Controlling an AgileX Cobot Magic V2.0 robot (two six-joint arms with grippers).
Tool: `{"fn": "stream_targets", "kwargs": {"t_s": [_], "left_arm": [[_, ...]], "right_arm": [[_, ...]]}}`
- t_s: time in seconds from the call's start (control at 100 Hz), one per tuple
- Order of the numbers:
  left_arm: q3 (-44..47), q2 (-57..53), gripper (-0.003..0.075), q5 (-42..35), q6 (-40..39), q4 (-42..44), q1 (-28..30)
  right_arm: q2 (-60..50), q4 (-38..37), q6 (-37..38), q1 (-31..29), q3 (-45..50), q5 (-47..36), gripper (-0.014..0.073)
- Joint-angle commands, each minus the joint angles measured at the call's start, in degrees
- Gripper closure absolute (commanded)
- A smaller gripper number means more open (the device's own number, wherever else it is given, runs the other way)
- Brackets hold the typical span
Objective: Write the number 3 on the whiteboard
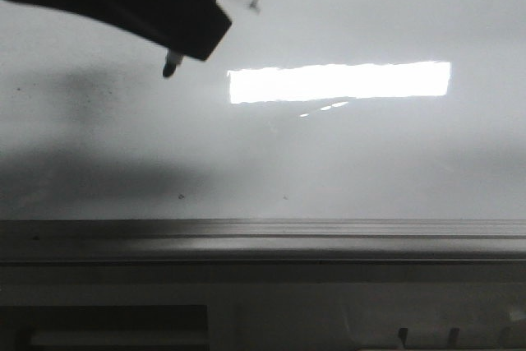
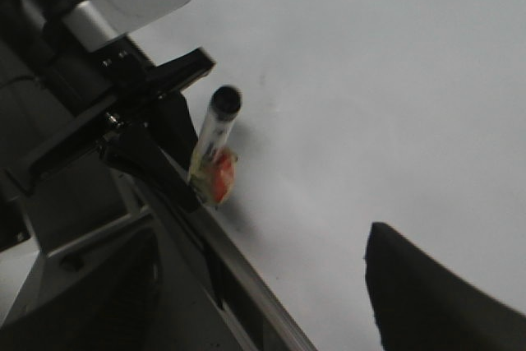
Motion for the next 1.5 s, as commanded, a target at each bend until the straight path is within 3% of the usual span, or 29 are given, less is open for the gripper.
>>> {"fn": "stream_targets", "kwargs": {"t_s": [0.0,0.08,0.29,0.46,0.64,0.69,0.859,0.959,1.049,1.199,1.269,1.359,1.489], "left_arm": [[-3.53,-3.19,0.0741,2.00,8.49,4.33,-3.63],[-3.83,-4.08,0.0741,0.94,8.51,8.87,-5.57],[-3.83,-4.33,0.0741,0.83,8.51,8.96,-5.80],[-3.83,-4.33,0.0741,0.83,8.51,8.96,-5.80],[-3.83,-4.33,0.0741,0.83,8.51,8.96,-5.80],[-3.83,-4.33,0.0741,0.83,8.51,8.82,-5.80],[-3.83,-4.33,0.0741,0.83,8.41,7.78,-5.80],[-3.92,-4.33,0.0728,0.30,7.23,6.32,-5.80],[-4.06,-4.72,0.0608,-1.66,6.93,4.13,-5.80],[-4.06,-7.95,0.0246,-4.92,1.81,3.78,-5.80],[-4.06,-10.96,0.0180,-5.17,-1.49,5.72,-5.80],[-3.95,-15.93,0.0221,-5.17,-8.97,10.63,-5.68],[-2.21,-25.15,0.0370,-8.27,-25.02,19.99,-3.49]], "right_arm": [[3.78,4.32,-6.61,3.92,-3.85,0.44,0.0121],[6.50,4.08,-8.92,9.55,-4.61,0.72,0.0121],[12.54,0.80,-9.04,21.42,-4.87,-6.31,0.0121],[17.21,1.43,-9.04,27.55,-5.37,-11.24,0.0121],[21.68,3.20,-9.04,30.25,-5.37,-13.05,0.0136],[22.54,4.00,-9.04,30.25,-5.37,-13.05,0.0187],[23.91,6.90,-9.04,30.25,-5.37,-13.29,0.0519],[24.02,7.43,-9.04,30.25,-5.37,-13.42,0.0662],[24.02,7.43,-9.04,30.25,-5.37,-14.00,0.0654],[24.02,7.43,-9.04,30.25,-5.46,-19.31,0.0654],[24.02,7.43,-9.04,30.25,-5.46,-23.21,0.0654],[24.02,7.43,-9.04,30.15,-5.46,-28.69,0.0654],[24.02,5.37,-9.13,30.15,-5.46,-38.64,0.0654]]}}
